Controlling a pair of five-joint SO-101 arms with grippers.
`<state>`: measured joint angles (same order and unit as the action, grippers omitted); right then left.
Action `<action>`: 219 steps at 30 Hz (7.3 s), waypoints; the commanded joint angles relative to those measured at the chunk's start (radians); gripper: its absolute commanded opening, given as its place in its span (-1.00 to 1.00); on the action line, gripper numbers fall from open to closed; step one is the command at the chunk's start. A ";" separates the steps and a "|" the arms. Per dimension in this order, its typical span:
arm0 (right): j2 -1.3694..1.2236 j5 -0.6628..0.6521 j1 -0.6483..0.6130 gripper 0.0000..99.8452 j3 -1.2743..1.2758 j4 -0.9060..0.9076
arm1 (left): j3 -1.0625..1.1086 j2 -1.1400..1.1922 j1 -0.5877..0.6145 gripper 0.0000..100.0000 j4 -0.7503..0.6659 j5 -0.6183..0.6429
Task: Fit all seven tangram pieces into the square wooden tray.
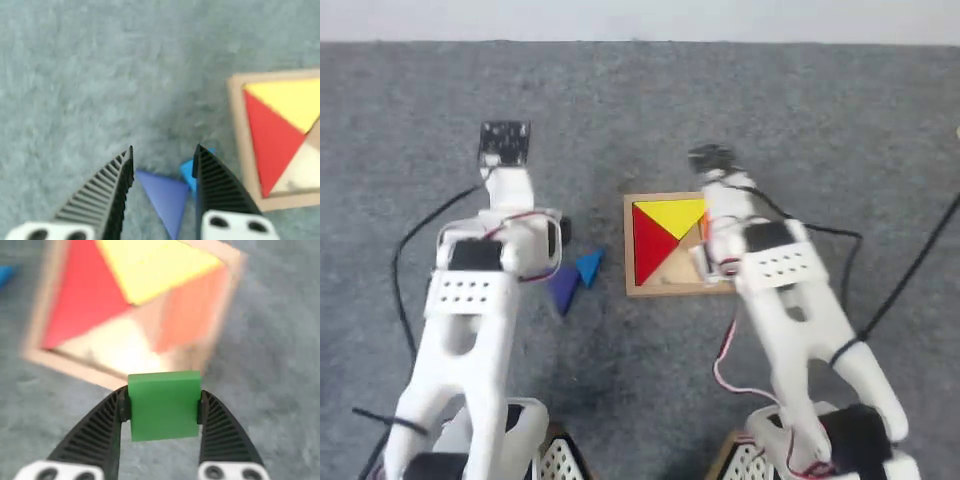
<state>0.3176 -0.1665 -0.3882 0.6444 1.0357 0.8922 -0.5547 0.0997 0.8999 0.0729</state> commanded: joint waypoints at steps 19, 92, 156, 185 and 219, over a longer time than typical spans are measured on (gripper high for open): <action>-0.507 -0.428 -0.153 -0.84 -0.404 0.067 | 0.081 -0.061 0.014 -0.62 -0.112 0.003; 0.136 -0.077 0.180 -0.85 0.338 -0.286 | -0.151 0.149 -0.055 -0.62 0.112 -0.186; 0.142 0.020 0.332 -0.85 0.350 -0.361 | -0.467 0.620 0.176 -0.76 0.132 -0.387; 0.147 0.017 0.332 -0.85 0.350 -0.364 | -0.671 0.918 0.147 -0.69 0.235 -0.408; 0.147 0.018 0.332 -0.85 0.350 -0.363 | -0.892 1.071 0.130 -0.59 0.358 -0.048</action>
<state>0.4204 -0.1527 -0.0690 1.0035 0.6889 0.0361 0.5102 0.2179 1.2405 0.0468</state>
